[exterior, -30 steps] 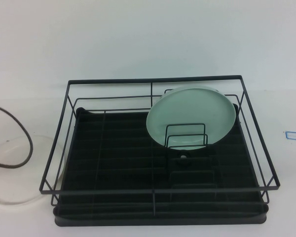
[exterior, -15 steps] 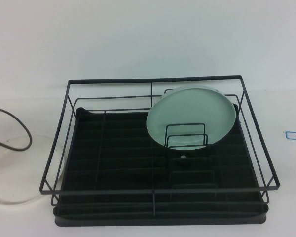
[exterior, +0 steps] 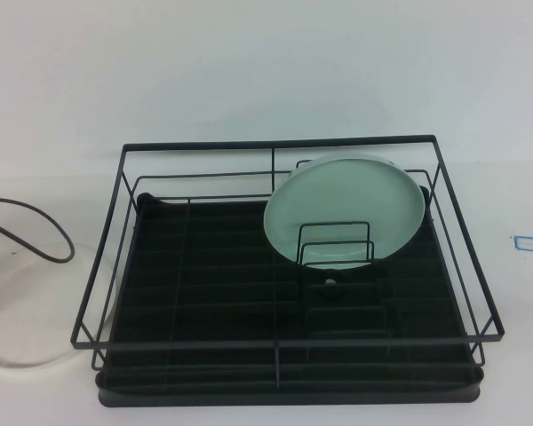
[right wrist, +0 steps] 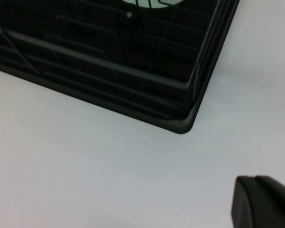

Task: Place plate on rack
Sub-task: Pick up the plate from the table, then hand over the plate

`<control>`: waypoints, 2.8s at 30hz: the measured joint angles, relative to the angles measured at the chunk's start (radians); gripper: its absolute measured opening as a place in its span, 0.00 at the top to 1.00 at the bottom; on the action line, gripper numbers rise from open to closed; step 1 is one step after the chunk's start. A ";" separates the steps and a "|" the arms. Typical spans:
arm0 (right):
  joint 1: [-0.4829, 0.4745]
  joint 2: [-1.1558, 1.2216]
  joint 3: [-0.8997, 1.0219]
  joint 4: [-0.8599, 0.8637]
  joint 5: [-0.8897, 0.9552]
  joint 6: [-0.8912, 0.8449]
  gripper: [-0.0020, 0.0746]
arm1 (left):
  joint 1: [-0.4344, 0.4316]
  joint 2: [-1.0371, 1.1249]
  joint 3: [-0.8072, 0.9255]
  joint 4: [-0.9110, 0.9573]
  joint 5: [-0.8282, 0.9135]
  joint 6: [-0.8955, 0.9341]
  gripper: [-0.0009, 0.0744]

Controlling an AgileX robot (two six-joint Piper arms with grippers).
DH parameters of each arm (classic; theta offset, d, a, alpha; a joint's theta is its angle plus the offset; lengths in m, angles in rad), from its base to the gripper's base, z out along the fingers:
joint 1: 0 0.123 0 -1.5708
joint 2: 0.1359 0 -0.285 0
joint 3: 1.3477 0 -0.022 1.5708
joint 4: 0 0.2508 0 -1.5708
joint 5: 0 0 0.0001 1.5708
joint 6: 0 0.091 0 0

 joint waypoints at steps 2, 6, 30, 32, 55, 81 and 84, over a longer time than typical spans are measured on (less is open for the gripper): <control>0.000 0.000 0.000 0.001 0.000 0.000 0.95 | -0.011 0.018 0.000 0.016 -0.003 -0.012 0.58; 0.000 0.000 0.000 0.002 0.000 0.000 0.95 | -0.017 0.036 -0.007 0.044 -0.005 -0.014 0.69; 0.000 0.000 0.081 0.277 -0.111 -0.111 0.95 | 0.028 -0.449 -0.070 0.003 -0.184 0.026 0.98; 0.000 0.000 0.081 0.388 -0.118 -0.206 0.95 | 0.028 -0.498 -0.070 -0.045 -0.194 0.051 0.98; 0.000 0.232 0.072 1.226 -0.062 -0.658 0.21 | -0.560 -0.556 -0.068 -1.037 0.049 0.940 0.98; 0.016 0.425 0.026 1.232 -0.045 -0.706 0.65 | -0.777 -0.484 -0.068 -1.179 0.005 1.034 0.98; 0.017 0.432 0.025 1.232 -0.070 -0.747 0.70 | -0.777 -0.484 -0.068 -1.219 0.005 1.087 0.98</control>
